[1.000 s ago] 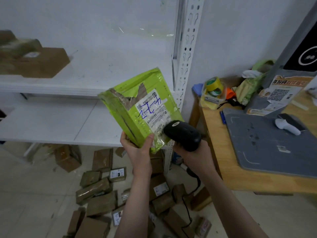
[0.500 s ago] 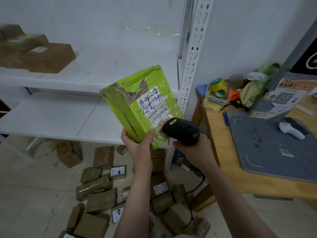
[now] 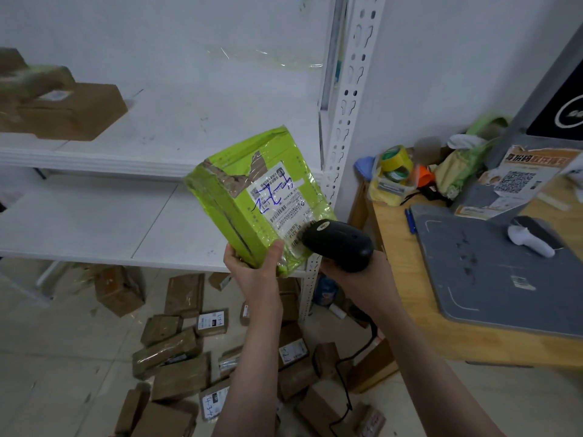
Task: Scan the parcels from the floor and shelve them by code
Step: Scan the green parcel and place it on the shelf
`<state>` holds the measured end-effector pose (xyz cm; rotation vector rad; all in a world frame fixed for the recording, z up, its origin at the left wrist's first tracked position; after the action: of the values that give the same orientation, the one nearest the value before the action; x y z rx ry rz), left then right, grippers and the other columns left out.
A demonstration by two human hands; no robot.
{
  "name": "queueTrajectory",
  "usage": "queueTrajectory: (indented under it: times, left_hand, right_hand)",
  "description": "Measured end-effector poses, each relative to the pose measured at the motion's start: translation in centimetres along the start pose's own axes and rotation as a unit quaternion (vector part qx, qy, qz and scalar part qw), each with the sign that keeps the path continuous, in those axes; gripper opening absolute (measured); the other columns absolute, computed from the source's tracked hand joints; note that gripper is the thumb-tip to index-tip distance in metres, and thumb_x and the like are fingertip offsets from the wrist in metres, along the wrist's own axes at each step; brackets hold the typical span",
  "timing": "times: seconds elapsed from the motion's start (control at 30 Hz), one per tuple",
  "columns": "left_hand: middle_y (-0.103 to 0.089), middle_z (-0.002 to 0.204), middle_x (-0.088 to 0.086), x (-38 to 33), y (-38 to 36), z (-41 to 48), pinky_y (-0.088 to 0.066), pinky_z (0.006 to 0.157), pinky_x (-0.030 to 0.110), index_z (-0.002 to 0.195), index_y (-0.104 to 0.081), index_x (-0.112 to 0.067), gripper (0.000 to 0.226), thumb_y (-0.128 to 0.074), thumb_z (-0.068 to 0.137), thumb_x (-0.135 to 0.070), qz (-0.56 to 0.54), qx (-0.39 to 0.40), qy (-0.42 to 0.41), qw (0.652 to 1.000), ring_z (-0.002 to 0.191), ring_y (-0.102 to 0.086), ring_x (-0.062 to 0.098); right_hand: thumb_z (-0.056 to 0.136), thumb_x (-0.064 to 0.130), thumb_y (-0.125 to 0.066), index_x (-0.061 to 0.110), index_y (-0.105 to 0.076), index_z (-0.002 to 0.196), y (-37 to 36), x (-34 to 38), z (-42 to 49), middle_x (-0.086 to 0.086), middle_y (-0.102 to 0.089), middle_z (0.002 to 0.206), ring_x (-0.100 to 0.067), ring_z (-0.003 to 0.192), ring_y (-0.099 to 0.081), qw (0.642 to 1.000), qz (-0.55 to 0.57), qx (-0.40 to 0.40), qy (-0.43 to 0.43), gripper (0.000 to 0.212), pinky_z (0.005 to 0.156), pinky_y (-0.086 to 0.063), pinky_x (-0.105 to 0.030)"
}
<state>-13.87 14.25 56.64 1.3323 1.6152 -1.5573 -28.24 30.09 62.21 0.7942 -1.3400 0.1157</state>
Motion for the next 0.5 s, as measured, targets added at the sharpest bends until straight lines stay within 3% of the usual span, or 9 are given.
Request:
queueTrajectory:
  times: [0.1, 0.3, 0.4, 0.5]
  left_hand:
    - [-0.057, 0.131, 0.005, 0.2, -0.4, 0.0, -0.052, 0.069, 0.011, 0.145, -0.035, -0.016, 0.075, -0.077, 0.083, -0.007, 0.013, -0.003, 0.013, 1.0, 0.108, -0.061, 0.017]
    - [-0.061, 0.128, 0.008, 2.7, -1.0, -0.1, -0.053, 0.099, 0.042, 0.142, -0.038, -0.011, 0.08, -0.084, 0.077, -0.017, 0.04, -0.019, 0.086, 0.995, 0.115, -0.063, 0.025]
    - [-0.061, 0.126, 0.004, 4.4, -1.9, -1.2, -0.054, 0.091, 0.034, 0.135, -0.042, -0.011, 0.075, -0.086, 0.075, -0.019, 0.052, -0.02, 0.127, 0.99, 0.11, -0.063, 0.02]
    - [-0.063, 0.123, 0.004, 6.7, -3.1, -2.7, -0.057, 0.089, 0.041, 0.13, -0.047, -0.01, 0.098, -0.094, 0.049, -0.04, 0.046, -0.013, 0.212, 0.976, 0.105, -0.067, 0.022]
  right_hand:
    - [0.081, 0.014, -0.079, 0.026, -0.065, 0.075, 0.1, -0.5, 0.3, 0.008, -0.061, 0.055, 0.0, 0.05, -0.057, 1.0, 0.008, 0.007, -0.006, 0.019, 0.05, -0.043, -0.018]
    - [0.084, 0.013, -0.073, 0.009, -0.065, 0.085, 2.0, -3.9, 1.4, 0.0, -0.061, 0.06, -0.012, 0.053, -0.057, 0.995, 0.061, -0.045, -0.06, 0.009, 0.057, -0.044, -0.029]
    - [0.085, 0.013, -0.071, 0.01, -0.064, 0.099, 4.0, -6.1, 1.6, -0.005, -0.064, 0.073, -0.016, 0.062, -0.058, 0.988, 0.096, -0.091, -0.078, 0.016, 0.058, -0.044, -0.03]
    - [0.086, 0.013, -0.071, 0.02, -0.059, 0.107, 7.3, -9.2, 1.7, 0.001, -0.063, 0.087, -0.014, 0.075, -0.059, 0.974, 0.097, -0.173, -0.109, 0.025, 0.056, -0.041, -0.024]
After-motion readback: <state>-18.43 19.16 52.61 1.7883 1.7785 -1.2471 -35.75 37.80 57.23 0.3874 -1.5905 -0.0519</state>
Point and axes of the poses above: each hand's wrist, its own z-axis towards the middle knuckle, its own y-axis out of the back of the hand, x = y × z, the point moved 10 cm from there along z, towards the middle knuckle
